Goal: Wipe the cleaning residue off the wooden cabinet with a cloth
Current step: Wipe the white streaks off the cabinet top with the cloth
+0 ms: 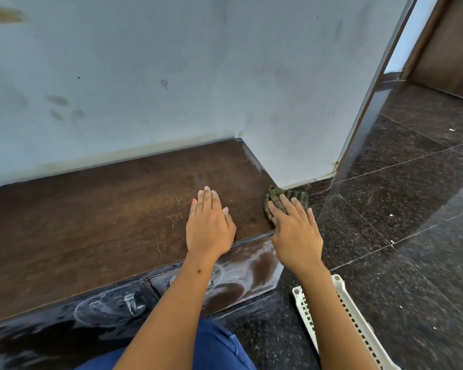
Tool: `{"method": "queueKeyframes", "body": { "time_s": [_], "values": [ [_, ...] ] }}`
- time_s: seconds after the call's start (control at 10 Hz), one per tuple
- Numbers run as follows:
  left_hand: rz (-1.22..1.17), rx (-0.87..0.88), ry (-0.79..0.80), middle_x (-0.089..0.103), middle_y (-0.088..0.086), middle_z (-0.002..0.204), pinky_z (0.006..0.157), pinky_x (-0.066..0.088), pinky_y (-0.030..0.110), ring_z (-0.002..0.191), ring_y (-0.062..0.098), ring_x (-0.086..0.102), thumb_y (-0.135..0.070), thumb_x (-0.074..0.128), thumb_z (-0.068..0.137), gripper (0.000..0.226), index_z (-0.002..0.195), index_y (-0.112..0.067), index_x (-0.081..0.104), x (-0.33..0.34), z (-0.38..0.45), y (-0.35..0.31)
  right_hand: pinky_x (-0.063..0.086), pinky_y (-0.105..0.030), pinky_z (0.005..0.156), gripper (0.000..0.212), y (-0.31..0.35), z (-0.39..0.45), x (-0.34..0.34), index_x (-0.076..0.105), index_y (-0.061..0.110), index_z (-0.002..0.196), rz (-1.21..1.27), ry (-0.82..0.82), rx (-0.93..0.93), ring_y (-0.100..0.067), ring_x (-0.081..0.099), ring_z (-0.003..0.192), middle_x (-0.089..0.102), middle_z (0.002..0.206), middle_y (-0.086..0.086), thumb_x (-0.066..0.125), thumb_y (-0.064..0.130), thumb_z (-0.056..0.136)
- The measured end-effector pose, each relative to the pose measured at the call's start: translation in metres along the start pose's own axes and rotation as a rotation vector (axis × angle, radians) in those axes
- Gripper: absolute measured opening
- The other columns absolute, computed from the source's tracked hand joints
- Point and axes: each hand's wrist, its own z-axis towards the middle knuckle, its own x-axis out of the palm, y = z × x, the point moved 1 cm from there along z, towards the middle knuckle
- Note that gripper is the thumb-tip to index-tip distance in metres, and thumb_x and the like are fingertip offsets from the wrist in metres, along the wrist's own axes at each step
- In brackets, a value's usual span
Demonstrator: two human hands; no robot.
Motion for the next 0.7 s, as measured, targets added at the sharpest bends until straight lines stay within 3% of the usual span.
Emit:
{"method": "queueKeyframes", "body": {
  "time_s": [0.3, 0.5, 0.7],
  "values": [
    [-0.002, -0.002, 0.035, 0.007, 0.011, 0.158, 0.118, 0.002, 0.033, 0.146, 0.022, 0.003, -0.031, 0.018, 0.1, 0.056, 0.148, -0.005, 0.013, 0.0, -0.003, 0.0, 0.008, -0.041, 0.118, 0.046, 0.015, 0.109, 0.007, 0.032, 0.027, 0.147, 0.016, 0.231, -0.121, -0.022, 0.011, 0.146, 0.016, 0.159, 0.001, 0.033, 0.021, 0.101],
    [0.015, 0.004, 0.02, 0.004, 0.01, 0.158, 0.119, 0.001, 0.032, 0.146, 0.02, 0.001, -0.031, 0.018, 0.1, 0.056, 0.149, -0.006, 0.011, 0.0, -0.008, 0.001, 0.006, -0.039, 0.118, 0.045, -0.004, 0.032, 0.006, 0.039, 0.032, 0.142, 0.023, 0.02, -0.105, -0.017, 0.015, 0.145, 0.025, 0.155, 0.007, 0.036, 0.018, 0.1],
    [0.014, -0.005, -0.003, 0.005, 0.009, 0.158, 0.119, 0.001, 0.031, 0.146, 0.02, 0.002, -0.031, 0.018, 0.1, 0.056, 0.149, -0.006, 0.01, -0.001, -0.005, 0.001, 0.006, -0.041, 0.119, 0.049, 0.016, 0.077, 0.011, 0.036, 0.031, 0.144, 0.03, 0.071, -0.102, -0.017, 0.011, 0.146, 0.022, 0.157, 0.005, 0.039, 0.017, 0.097]
  ]
}}
